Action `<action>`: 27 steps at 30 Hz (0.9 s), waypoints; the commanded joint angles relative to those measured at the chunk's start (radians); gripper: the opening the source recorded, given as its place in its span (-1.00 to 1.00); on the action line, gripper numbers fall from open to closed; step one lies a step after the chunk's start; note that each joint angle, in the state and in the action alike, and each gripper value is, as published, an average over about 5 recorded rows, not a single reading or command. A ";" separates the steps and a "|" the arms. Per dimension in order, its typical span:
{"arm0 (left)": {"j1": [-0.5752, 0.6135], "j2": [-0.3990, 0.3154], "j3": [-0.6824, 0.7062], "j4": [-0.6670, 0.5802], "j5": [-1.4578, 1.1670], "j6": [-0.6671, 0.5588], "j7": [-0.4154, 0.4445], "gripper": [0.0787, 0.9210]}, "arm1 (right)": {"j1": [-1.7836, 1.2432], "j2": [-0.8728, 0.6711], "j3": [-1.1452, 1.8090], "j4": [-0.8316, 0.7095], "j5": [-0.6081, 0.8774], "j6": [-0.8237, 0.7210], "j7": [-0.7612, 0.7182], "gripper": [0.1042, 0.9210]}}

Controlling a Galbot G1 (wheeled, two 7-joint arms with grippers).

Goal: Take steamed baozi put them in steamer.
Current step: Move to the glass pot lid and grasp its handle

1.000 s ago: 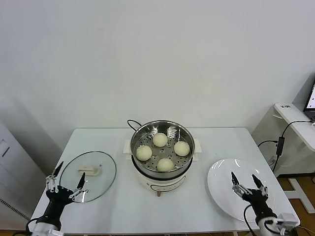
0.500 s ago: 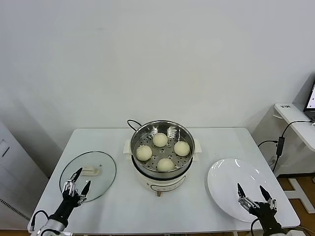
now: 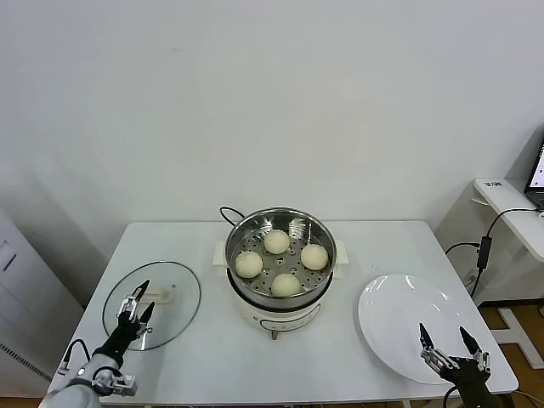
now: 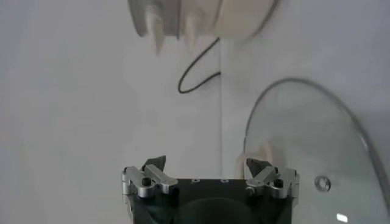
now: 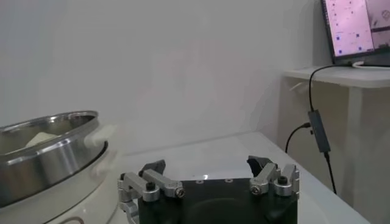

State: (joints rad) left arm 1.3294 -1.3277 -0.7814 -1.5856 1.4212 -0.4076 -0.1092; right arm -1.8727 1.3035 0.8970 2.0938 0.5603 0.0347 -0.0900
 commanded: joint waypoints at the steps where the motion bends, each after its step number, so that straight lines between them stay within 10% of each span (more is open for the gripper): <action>1: -0.136 0.012 0.002 0.155 0.090 0.022 -0.015 0.77 | -0.024 0.019 0.020 0.009 -0.015 0.015 -0.015 0.76; 18: -0.181 0.011 0.015 0.193 0.085 0.039 -0.010 0.70 | -0.031 0.026 0.027 0.009 -0.021 0.024 -0.021 0.76; 27: -0.147 0.009 0.021 0.164 0.025 0.046 -0.015 0.17 | -0.030 0.029 0.021 0.009 -0.029 0.030 -0.023 0.76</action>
State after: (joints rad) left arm 1.1771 -1.3191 -0.7630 -1.4212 1.4834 -0.3659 -0.1190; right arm -1.9014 1.3322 0.9181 2.1017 0.5349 0.0623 -0.1098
